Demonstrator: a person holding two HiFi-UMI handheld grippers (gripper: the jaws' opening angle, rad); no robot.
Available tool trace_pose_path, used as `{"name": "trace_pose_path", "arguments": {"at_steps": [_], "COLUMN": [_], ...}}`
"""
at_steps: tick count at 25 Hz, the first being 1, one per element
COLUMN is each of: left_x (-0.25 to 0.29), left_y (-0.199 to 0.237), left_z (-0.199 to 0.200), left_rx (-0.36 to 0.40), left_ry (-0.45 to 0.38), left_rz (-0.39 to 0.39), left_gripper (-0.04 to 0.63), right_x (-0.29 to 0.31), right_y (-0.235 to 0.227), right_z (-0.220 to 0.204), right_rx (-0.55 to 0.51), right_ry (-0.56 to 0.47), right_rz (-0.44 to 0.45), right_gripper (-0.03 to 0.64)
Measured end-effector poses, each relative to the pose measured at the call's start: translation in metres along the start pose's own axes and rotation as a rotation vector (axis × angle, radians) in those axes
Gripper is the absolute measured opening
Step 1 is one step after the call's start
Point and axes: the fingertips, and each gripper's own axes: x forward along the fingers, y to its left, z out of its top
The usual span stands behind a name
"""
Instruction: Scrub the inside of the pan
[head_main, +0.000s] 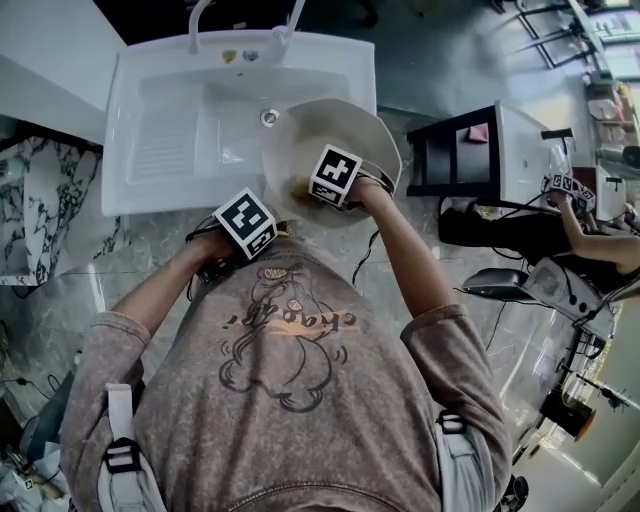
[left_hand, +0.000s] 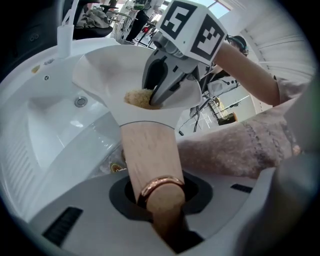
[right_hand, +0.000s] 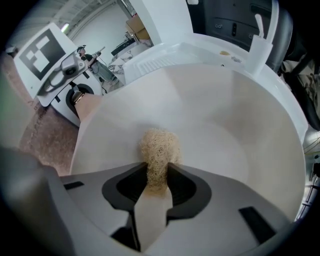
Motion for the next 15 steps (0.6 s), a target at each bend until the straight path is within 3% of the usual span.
{"name": "trace_pose_path", "arguments": {"at_steps": [7,15], "left_x": [0.001,-0.002], "left_y": [0.003,0.008], "left_z": [-0.001,0.002], "left_rx": [0.02,0.017], "left_ry": [0.014,-0.017], "left_rz": [0.011,0.019], "left_gripper": [0.092,0.091], "right_x": [0.005,-0.007], "right_y": [-0.007,-0.021], "right_z": [0.029,0.059], "right_rx": [0.052,0.136], "right_ry": [-0.101,-0.375], "right_rz": [0.018,-0.024], "right_gripper": [0.138,0.14]}}
